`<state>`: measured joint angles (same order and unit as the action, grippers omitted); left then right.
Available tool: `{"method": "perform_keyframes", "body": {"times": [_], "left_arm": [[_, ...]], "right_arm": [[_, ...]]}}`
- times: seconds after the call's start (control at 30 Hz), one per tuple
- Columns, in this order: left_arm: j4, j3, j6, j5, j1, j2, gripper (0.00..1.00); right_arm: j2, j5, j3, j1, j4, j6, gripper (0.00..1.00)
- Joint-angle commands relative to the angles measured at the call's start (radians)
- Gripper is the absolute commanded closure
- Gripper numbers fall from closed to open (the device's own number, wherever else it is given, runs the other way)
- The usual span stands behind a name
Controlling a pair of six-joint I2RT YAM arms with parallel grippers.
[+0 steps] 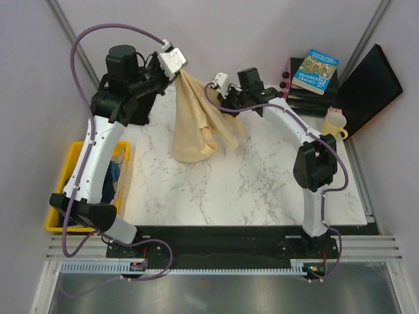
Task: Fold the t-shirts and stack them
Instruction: Flatten out the tshirt
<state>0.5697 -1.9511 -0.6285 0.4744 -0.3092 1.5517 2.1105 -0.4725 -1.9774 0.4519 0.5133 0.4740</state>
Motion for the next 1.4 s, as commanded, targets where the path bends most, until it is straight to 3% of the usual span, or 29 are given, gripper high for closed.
{"method": "perform_keyframes", "body": {"times": [0.0, 0.17, 0.3, 0.57, 0.6, 0.63, 0.7, 0.8, 1.03, 1.17, 1.27, 1.37], "left_arm": [[-0.039, 0.083, -0.215, -0.154, 0.036, -0.103, 0.98], [-0.037, 0.181, -0.290, -0.200, 0.074, -0.146, 0.98], [-0.056, 0.253, -0.359, -0.189, 0.076, -0.162, 0.98], [-0.218, 0.342, -0.422, -0.275, 0.088, -0.136, 0.97], [-0.231, 0.340, -0.396, -0.289, 0.088, -0.125, 0.87], [-0.240, 0.343, -0.386, -0.312, 0.088, -0.110, 0.44], [-0.245, 0.371, -0.364, -0.309, 0.088, -0.105, 0.11], [-0.240, 0.490, -0.393, -0.202, 0.082, -0.136, 0.06], [-0.240, 0.727, -0.433, -0.027, -0.034, -0.148, 0.07], [-0.258, 0.710, -0.386, 0.015, -0.099, -0.073, 0.08], [-0.304, 0.640, -0.294, 0.004, -0.120, -0.006, 0.11], [-0.439, 0.641, -0.151, -0.123, -0.119, 0.022, 0.17]], "right_arm": [[-0.178, 0.181, 0.078, -0.090, 0.122, 0.193, 1.00], [-0.265, 0.340, 0.100, -0.194, 0.125, 0.238, 1.00], [-0.288, 0.425, 0.095, -0.208, 0.113, 0.297, 1.00], [-0.284, 0.442, 0.074, -0.214, 0.087, 0.333, 1.00], [-0.279, 0.445, 0.065, -0.213, 0.088, 0.333, 1.00], [-0.276, 0.451, 0.046, -0.213, 0.083, 0.334, 1.00], [-0.267, 0.456, 0.026, -0.214, 0.082, 0.344, 1.00], [-0.257, 0.459, -0.012, -0.211, 0.080, 0.353, 1.00], [-0.254, 0.442, 0.052, -0.205, 0.082, 0.341, 1.00], [-0.268, 0.417, 0.074, -0.165, 0.080, 0.319, 1.00], [-0.247, 0.397, -0.012, -0.105, 0.073, 0.308, 1.00], [-0.199, 0.406, -0.165, -0.049, 0.041, 0.318, 1.00]]}}
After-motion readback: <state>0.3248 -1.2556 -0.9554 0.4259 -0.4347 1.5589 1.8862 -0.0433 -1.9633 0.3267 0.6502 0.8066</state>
